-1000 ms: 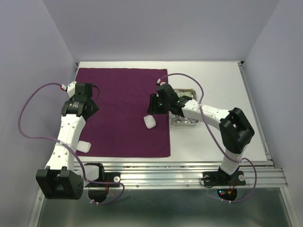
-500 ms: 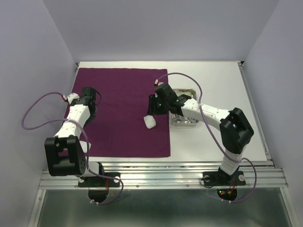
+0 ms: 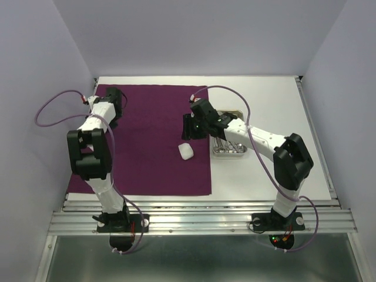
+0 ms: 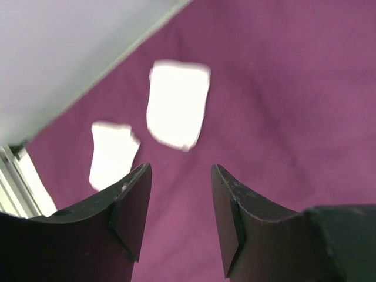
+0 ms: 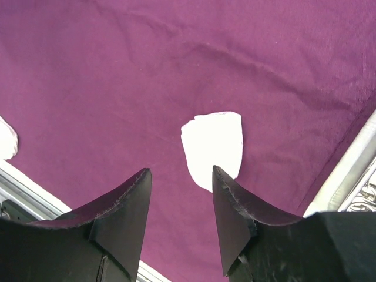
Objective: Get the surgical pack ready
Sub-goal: Adjust the surgical kit at the center of the board.
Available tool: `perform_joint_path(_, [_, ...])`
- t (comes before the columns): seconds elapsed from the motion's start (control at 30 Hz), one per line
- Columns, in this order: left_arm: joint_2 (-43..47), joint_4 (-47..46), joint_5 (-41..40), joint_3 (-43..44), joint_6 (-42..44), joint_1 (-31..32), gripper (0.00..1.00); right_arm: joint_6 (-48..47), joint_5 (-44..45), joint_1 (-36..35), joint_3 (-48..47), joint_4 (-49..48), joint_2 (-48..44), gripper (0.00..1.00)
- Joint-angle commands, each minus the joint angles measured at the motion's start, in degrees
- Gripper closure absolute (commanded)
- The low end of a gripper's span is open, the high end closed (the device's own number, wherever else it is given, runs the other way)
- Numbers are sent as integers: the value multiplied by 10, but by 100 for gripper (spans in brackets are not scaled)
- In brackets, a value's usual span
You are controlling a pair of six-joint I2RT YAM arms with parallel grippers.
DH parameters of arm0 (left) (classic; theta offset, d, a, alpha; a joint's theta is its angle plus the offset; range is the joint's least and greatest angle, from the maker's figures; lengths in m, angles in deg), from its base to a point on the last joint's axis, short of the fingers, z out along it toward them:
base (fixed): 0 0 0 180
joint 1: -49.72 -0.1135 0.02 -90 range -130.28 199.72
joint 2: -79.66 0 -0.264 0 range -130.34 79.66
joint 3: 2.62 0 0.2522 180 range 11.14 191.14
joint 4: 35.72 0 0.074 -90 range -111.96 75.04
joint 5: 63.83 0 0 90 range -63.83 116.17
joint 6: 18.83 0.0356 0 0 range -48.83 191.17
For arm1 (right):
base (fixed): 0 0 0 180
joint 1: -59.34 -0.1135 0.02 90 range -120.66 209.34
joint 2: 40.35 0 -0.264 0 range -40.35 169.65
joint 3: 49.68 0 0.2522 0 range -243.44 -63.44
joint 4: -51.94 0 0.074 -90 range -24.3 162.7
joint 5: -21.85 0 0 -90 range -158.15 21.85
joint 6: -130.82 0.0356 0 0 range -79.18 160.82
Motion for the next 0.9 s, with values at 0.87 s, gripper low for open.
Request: perform_joint_path(0.87, [-213, 24, -51, 114, 155, -12, 35, 3, 8, -9, -75, 55, 52, 48])
